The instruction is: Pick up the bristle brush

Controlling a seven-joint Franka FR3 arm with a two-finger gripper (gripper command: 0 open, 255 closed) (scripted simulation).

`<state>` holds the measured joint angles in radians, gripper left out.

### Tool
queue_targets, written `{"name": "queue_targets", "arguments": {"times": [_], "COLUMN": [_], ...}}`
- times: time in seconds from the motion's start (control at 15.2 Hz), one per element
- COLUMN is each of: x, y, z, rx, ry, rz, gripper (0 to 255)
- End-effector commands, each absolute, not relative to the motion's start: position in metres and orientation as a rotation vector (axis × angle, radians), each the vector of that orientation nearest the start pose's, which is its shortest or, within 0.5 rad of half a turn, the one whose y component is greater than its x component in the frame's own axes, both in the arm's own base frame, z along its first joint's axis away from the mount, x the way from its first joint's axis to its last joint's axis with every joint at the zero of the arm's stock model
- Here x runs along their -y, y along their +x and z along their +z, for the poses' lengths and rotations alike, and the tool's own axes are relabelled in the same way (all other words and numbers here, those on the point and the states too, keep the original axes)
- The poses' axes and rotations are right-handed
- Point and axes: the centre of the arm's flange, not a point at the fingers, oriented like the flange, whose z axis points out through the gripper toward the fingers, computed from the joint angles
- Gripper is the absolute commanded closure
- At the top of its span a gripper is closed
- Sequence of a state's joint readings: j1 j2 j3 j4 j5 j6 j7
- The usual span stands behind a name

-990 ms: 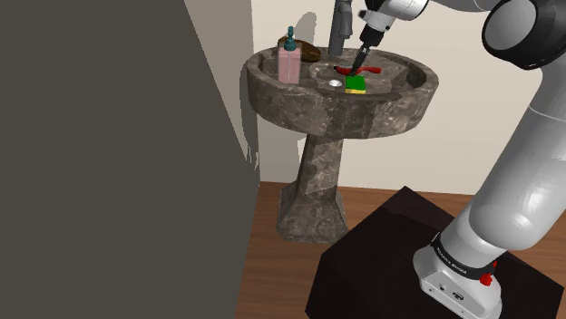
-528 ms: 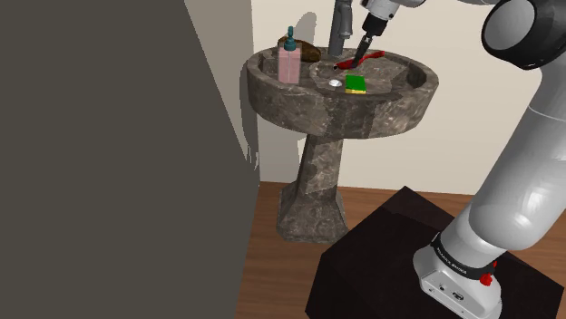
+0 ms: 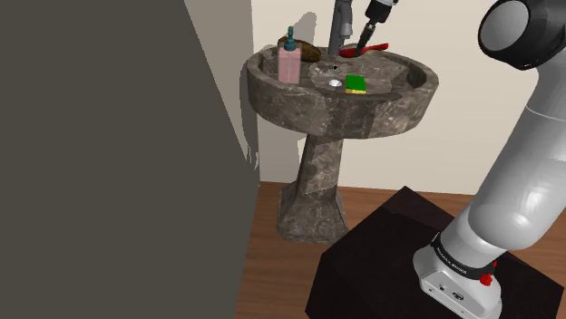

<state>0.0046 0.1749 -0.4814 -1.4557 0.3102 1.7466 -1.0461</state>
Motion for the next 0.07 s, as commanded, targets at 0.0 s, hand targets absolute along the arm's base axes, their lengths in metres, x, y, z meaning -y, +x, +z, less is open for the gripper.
{"name": "queue_targets", "arguments": {"times": [0.0], "x": [0.2365], "y": [0.5746], "z": [0.6100], "rx": [0.823], "ry": [-2.931], "rz": [-0.390], "gripper": [255]}}
